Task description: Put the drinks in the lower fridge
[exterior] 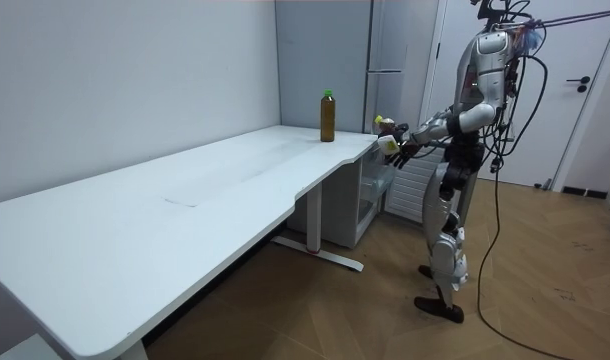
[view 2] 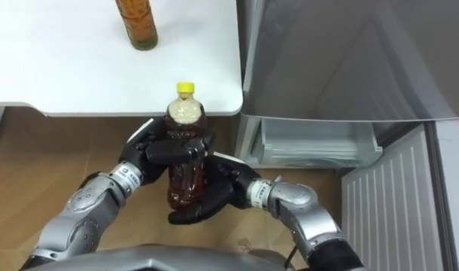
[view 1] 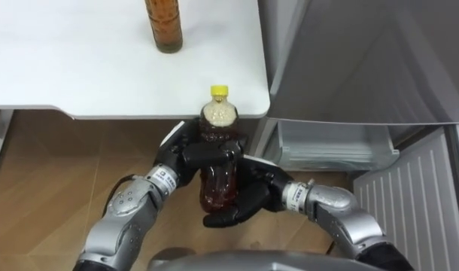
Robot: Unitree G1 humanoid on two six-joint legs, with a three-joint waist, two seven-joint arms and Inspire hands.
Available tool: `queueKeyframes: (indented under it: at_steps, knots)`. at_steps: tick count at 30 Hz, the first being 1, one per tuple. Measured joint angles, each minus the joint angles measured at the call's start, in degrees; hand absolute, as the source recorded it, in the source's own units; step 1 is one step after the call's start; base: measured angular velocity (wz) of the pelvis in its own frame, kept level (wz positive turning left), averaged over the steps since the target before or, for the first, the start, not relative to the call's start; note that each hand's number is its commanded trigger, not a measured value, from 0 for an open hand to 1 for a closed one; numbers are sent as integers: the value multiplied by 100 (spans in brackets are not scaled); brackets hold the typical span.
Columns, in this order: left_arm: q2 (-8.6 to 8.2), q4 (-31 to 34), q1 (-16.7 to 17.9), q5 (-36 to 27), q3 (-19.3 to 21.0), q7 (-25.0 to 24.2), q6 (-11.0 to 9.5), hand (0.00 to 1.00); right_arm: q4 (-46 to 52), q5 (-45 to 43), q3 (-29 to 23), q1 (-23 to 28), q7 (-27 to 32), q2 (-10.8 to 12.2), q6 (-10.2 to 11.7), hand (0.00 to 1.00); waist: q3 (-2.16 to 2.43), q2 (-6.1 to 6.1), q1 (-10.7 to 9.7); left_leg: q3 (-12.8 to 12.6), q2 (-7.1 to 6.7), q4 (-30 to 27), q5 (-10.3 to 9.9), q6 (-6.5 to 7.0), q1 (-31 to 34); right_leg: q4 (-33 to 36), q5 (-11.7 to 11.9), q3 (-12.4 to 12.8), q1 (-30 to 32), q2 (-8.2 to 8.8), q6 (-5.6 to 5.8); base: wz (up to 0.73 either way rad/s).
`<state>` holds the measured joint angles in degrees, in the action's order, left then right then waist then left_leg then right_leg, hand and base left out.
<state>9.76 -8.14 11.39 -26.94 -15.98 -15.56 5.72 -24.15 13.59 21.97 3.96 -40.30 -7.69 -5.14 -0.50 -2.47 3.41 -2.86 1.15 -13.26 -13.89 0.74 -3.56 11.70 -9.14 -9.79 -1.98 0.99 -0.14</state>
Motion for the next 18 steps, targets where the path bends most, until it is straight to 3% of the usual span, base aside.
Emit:
queueKeyframes:
  at_steps: [8,9,10,11,14,16,18]
  knots:
    - [2,0,-5,149,-4,-49,-52,100,0,181,96,2,13,-86,1,2,-33,59,0,9,8,52,0,0,-14,5,8,-68,-33,2,-8,0]
    - [2,-1,-5,170,-4,-92,-92,100,0,257,104,2,13,-95,1,23,-45,77,3,9,9,63,0,0,-15,5,8,-79,-43,3,-9,3]
    - [1,-1,-7,169,-4,-108,-110,100,0,312,106,2,13,-93,1,23,-49,87,2,13,11,66,0,-1,-17,5,9,-106,-50,6,-10,4]
    - [1,-1,-9,169,-5,-120,-114,100,0,345,110,2,14,-94,1,43,-49,91,2,16,12,66,1,-1,-17,4,9,-116,-52,6,-10,3]
    - [0,-1,-13,171,-5,-163,-169,100,-1,458,114,2,42,-102,0,70,-61,106,-8,17,16,65,1,-2,-58,-3,9,-136,-93,6,-11,0]
    - [-5,-1,-17,172,-50,-213,-255,100,-2,463,95,2,202,-112,-9,100,-67,115,-5,14,11,68,1,-2,-86,-2,9,-138,-112,12,-10,0]
    - [39,-1,-39,173,-43,-212,-279,100,-1,554,151,2,127,-110,-8,100,-64,110,-10,9,15,67,1,-2,-95,-2,9,-135,-116,7,-11,0]
